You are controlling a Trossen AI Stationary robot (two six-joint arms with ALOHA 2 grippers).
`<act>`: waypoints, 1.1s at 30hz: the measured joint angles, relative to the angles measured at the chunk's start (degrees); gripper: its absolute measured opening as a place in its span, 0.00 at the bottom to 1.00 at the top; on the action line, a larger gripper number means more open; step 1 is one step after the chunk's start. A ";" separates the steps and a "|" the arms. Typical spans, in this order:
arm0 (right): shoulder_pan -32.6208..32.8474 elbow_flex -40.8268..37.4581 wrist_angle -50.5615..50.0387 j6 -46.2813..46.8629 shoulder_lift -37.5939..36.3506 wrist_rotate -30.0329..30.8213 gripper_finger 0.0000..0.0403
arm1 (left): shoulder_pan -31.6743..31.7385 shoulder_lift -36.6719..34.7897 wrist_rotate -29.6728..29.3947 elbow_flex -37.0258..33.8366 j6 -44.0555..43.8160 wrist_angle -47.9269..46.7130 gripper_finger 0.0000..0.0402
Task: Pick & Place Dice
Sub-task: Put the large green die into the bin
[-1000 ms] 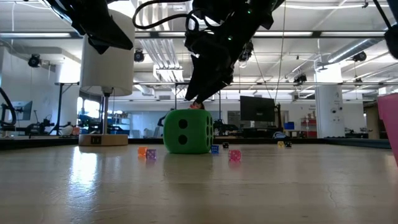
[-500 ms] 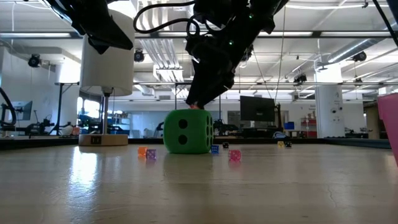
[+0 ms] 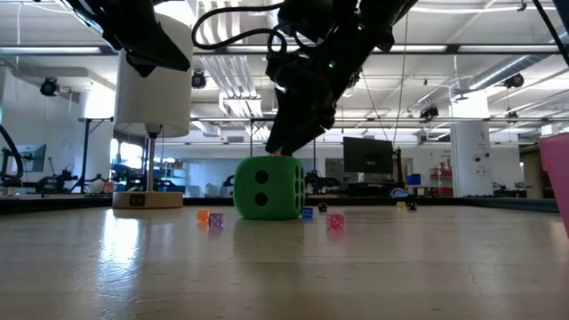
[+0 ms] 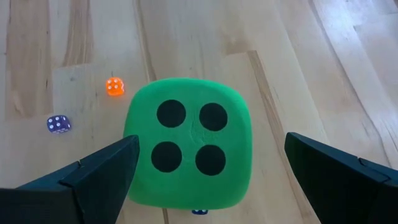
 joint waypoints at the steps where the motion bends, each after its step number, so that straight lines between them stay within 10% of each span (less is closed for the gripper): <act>1: 0.00 -0.07 0.09 0.00 0.00 0.00 0.99 | -0.02 0.00 -0.02 0.00 0.00 0.00 0.09; 33: -0.39 -0.76 1.51 0.20 -0.02 0.39 0.99 | -0.01 -0.02 -0.01 0.00 0.00 0.00 0.09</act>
